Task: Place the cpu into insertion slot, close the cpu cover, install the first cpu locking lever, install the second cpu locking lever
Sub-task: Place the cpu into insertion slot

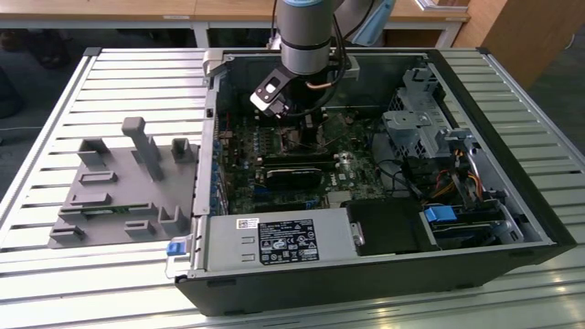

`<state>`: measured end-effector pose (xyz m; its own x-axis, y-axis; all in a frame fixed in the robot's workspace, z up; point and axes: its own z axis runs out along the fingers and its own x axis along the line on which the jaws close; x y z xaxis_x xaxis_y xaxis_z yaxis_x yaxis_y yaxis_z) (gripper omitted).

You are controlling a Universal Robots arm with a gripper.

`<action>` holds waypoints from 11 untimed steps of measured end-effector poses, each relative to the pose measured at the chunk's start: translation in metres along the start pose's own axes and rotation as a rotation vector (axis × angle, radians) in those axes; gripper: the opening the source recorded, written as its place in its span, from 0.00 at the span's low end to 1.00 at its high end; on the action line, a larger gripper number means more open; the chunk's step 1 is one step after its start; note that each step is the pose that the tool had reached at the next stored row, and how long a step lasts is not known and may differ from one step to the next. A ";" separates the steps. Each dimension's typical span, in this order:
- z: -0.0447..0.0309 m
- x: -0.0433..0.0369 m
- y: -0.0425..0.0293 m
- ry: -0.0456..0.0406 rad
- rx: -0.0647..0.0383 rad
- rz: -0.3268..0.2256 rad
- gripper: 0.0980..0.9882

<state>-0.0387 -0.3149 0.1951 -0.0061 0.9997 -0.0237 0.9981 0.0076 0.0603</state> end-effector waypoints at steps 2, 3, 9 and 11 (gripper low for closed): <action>0.0008 0.0000 -0.0001 0.0000 0.000 0.000 0.50; 0.0012 0.0001 -0.0001 0.0000 0.000 0.001 0.50; 0.0029 0.0002 -0.0003 -0.0006 0.000 0.001 0.50; 0.0032 0.0003 -0.0003 -0.0002 0.000 0.001 0.50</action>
<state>-0.0388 -0.3147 0.1919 -0.0047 0.9997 -0.0238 0.9982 0.0062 0.0601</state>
